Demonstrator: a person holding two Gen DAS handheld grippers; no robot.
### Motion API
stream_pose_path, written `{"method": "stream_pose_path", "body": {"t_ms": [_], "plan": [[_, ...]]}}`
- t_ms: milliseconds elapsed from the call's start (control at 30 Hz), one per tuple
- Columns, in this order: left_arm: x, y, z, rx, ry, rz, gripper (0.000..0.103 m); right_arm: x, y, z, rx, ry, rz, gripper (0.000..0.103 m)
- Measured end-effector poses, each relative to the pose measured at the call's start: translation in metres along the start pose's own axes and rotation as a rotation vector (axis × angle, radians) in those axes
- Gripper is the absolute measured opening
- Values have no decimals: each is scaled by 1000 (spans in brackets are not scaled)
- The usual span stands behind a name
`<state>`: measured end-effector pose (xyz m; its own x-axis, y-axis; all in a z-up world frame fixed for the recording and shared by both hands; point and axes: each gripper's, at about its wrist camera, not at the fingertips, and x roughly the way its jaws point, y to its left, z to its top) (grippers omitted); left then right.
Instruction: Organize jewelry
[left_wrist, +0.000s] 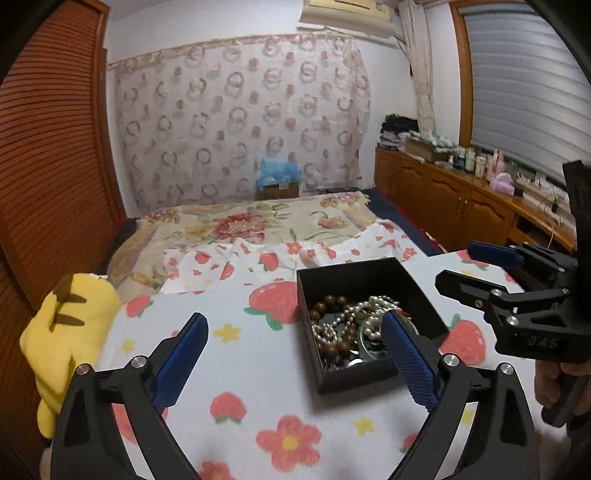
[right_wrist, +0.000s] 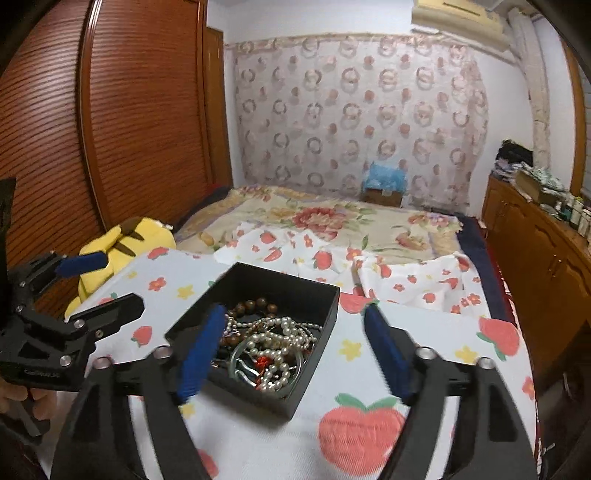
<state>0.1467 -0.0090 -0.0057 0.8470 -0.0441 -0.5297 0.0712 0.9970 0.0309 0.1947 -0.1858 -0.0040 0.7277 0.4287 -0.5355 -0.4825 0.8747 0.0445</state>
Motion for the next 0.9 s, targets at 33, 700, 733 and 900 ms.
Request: {"method": "stream_pose_path", "body": {"t_ms": [33,700,733,900], "plan": [[-7,0,-2,-4,-7,4,95,-7,1,-2,4,-9,-5,85],[-99,-4,-31,-32,-66,83,95,-116,26,-38,70,-160,-64,100],[-103,-4,-33,-31,-68,85,95,-120,26,-41,74,-163,-75,100],[-113,-5,-39,-36,-70,93,95,-134,23,-55,102,-160,-85,100]]}}
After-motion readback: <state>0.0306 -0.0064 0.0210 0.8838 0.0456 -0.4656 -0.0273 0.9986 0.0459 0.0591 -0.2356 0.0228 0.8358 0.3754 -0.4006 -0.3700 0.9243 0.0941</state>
